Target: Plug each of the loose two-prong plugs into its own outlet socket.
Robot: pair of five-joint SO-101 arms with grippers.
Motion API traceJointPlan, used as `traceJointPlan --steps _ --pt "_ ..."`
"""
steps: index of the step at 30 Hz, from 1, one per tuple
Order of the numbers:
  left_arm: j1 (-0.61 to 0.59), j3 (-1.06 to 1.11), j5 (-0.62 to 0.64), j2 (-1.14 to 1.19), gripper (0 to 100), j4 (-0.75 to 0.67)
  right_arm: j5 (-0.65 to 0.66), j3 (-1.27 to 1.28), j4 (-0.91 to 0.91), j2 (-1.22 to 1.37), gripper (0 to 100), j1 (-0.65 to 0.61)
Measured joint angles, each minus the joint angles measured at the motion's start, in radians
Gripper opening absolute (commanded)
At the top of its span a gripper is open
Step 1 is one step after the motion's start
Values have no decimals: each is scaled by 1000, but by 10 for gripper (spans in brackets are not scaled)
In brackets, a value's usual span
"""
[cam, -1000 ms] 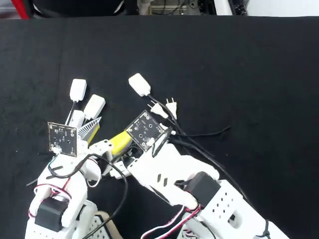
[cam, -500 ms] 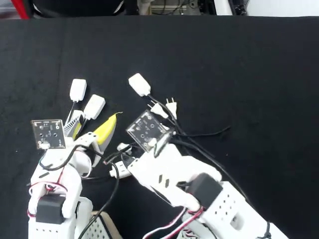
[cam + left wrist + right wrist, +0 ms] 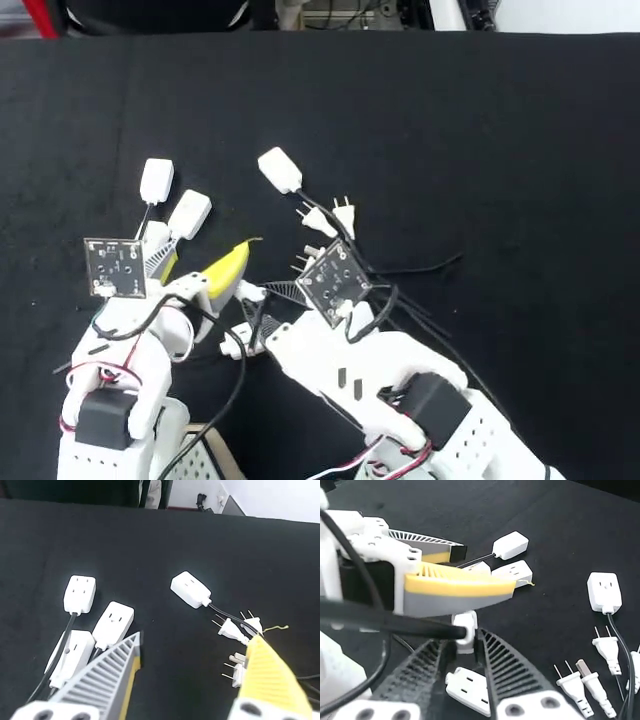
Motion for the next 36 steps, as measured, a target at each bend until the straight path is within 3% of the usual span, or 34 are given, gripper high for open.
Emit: traceJointPlan --steps 10,18,27,32,36 --pt "74 -2 0 0 328 29 -18 6 0 0 11 0" --pt "75 -2 0 3 328 31 -26 54 -66 -8 11 0" --pt "48 -3 -84 0 328 32 -26 48 -29 -9 11 -5" --pt "-41 -3 -91 0 328 34 -92 -29 8 -9 11 89" --pt "-23 11 -97 0 328 48 -189 -64 -29 -9 11 170"
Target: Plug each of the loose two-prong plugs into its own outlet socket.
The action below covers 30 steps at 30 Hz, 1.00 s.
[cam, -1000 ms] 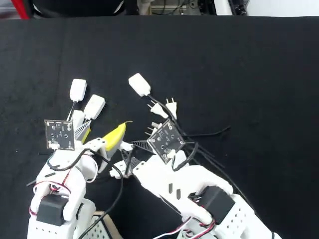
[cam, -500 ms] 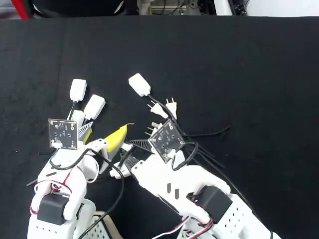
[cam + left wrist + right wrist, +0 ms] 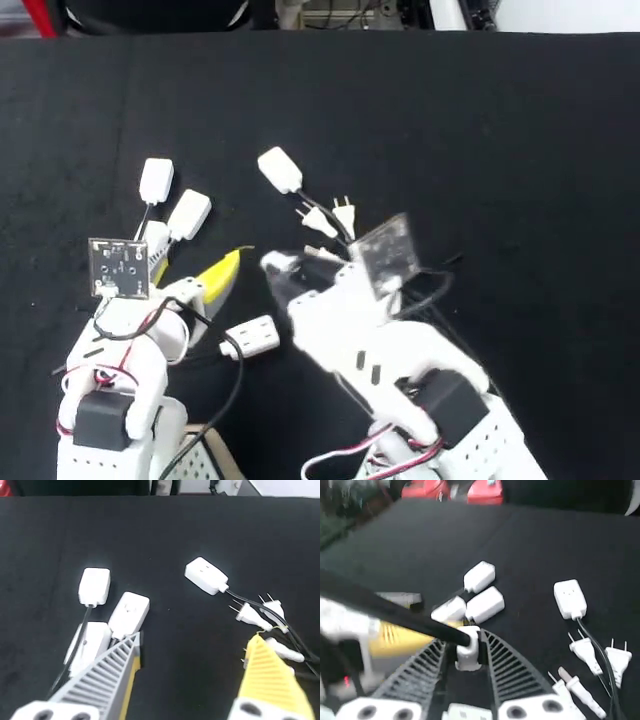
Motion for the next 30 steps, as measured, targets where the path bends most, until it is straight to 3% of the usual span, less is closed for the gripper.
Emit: traceJointPlan --steps 6,11,15,30 --pt "163 20 -57 3 328 0 -109 44 -138 0 11 -25" --pt "172 20 -58 3 328 0 -120 95 -170 0 11 -68" --pt "172 20 -58 3 328 0 -137 95 -81 0 11 -112" --pt "144 20 -61 5 328 0 -140 31 21 2 11 -114"
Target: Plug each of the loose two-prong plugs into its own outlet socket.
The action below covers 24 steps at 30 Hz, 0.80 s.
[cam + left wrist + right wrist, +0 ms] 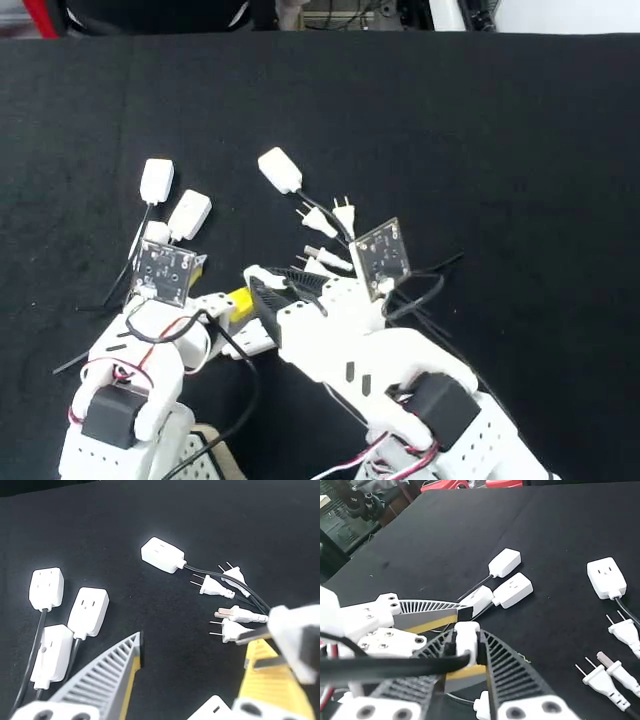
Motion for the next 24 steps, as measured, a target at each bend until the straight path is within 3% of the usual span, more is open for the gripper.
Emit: traceJointPlan --steps 4,7,12,16,19,24 --pt "-14 0 -14 0 328 3 0 -48 15 0 11 77" --pt "-43 -17 -117 0 328 71 14 -133 81 81 11 150" --pt "-244 -117 -232 -5 328 186 15 -238 164 381 11 166" --pt "-393 -137 -247 -5 328 199 -18 -244 167 575 11 95" --pt "-423 -123 -288 -5 328 199 -69 -219 146 637 11 5" --pt "-462 -40 -315 -3 328 164 -133 -106 49 666 11 -28"
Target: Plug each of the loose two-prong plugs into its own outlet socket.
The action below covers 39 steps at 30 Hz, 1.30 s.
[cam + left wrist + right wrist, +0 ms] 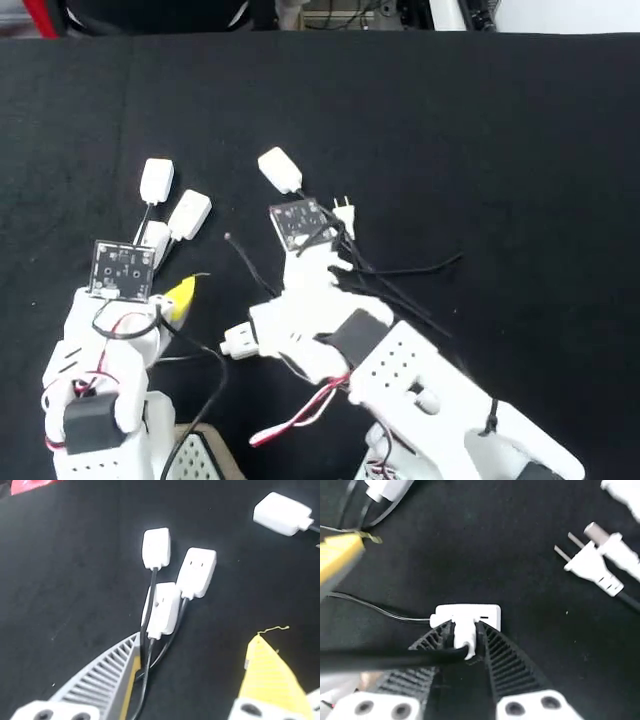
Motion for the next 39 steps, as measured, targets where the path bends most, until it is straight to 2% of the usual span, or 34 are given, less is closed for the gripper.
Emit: traceJointPlan --steps 5,10,22,27,39 --pt "-81 103 -2 3 328 -87 -41 71 -71 0 11 -12" --pt "-104 169 -2 3 328 -143 -54 126 -140 0 11 -12" --pt "-110 173 -2 3 328 -144 -15 140 -146 2 11 -12" --pt "-110 173 -2 3 328 -144 32 157 -147 2 11 44" --pt "-110 173 -2 3 328 -144 37 195 -218 0 11 51"
